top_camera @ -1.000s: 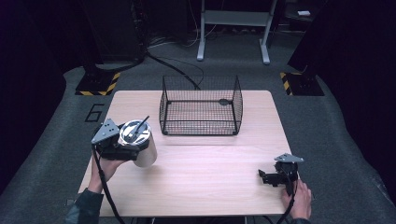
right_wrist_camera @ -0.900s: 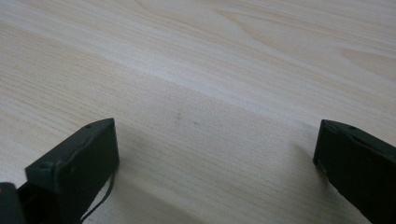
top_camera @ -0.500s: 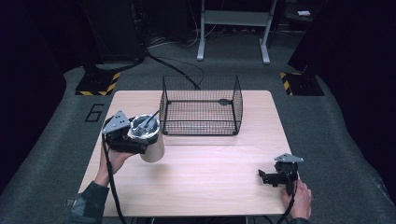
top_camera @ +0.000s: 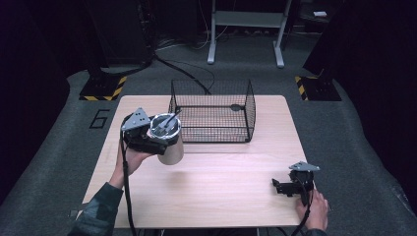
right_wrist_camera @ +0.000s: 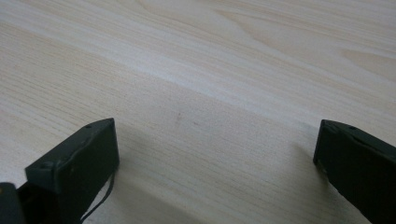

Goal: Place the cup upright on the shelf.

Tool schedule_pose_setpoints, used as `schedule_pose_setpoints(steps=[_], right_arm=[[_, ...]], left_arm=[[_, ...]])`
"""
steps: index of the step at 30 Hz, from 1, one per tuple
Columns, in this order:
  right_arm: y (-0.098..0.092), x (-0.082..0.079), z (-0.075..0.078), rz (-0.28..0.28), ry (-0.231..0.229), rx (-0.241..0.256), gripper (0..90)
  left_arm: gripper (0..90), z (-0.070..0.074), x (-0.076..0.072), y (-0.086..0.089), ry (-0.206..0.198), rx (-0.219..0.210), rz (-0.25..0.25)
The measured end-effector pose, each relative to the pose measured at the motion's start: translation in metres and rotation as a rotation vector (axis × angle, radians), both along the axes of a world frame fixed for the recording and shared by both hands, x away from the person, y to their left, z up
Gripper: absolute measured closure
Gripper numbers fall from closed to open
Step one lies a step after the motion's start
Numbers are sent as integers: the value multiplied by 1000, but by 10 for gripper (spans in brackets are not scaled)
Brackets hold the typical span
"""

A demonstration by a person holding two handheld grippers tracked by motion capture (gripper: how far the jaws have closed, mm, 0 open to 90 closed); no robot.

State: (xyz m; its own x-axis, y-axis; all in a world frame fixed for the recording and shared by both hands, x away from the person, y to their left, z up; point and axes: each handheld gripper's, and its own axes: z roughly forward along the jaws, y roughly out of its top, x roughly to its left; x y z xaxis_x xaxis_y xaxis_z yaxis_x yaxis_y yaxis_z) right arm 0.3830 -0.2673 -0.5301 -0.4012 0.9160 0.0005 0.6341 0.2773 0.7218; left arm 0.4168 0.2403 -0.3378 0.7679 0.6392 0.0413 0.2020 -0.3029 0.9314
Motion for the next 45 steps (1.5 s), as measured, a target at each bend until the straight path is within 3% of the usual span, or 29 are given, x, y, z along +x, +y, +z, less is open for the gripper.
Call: schedule_pose_setpoints(steps=[12,31,45], right_arm=[[0,0,0,4,-2,-3,0],[0,0,0,1,0,-1,0],[0,0,0,1,0,0,0]], left_arm=[[37,9,8,-20,-2,11,-48],[37,27,20,-40,-20,2,-68],[37,44,39,-60,-38,15,-65]])
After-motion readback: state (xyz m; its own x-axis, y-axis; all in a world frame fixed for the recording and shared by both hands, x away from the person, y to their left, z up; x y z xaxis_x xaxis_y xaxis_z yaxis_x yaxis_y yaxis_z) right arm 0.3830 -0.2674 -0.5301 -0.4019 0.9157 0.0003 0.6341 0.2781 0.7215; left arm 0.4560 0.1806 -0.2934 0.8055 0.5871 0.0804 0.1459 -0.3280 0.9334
